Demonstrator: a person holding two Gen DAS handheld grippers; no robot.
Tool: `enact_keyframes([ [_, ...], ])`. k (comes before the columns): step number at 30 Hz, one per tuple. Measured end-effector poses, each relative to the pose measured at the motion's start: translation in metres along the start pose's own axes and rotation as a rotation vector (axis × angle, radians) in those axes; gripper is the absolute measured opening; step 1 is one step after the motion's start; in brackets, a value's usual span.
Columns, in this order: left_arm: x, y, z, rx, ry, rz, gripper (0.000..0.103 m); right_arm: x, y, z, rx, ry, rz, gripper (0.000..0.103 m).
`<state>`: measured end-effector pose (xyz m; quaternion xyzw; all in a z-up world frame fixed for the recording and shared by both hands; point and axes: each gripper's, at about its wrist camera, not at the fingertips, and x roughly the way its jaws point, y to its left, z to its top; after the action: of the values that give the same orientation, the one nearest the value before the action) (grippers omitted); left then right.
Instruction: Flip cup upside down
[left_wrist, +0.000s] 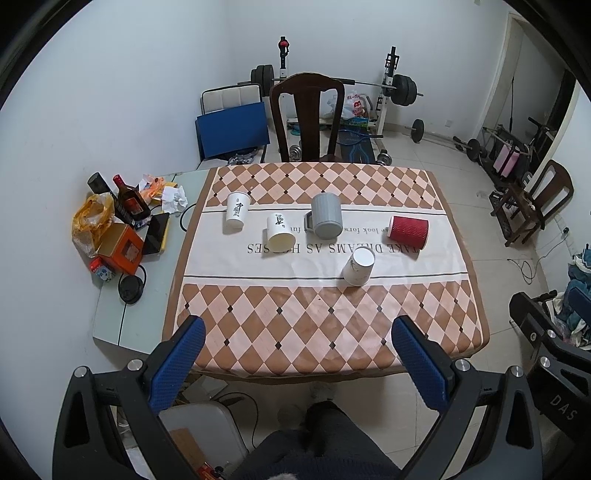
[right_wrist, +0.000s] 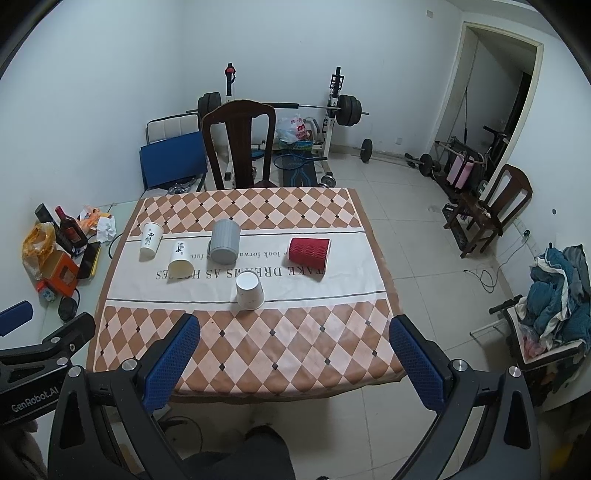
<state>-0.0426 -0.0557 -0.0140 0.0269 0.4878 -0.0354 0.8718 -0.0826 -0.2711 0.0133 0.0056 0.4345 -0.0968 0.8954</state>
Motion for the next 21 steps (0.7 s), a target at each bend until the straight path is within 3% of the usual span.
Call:
enact_keyframes([
  [21, -0.002, -0.001, -0.003, 0.006, 0.001, -0.001, 0.103, -0.014, -0.003, -0.008, -0.006, 0.0, 0.012, 0.103],
])
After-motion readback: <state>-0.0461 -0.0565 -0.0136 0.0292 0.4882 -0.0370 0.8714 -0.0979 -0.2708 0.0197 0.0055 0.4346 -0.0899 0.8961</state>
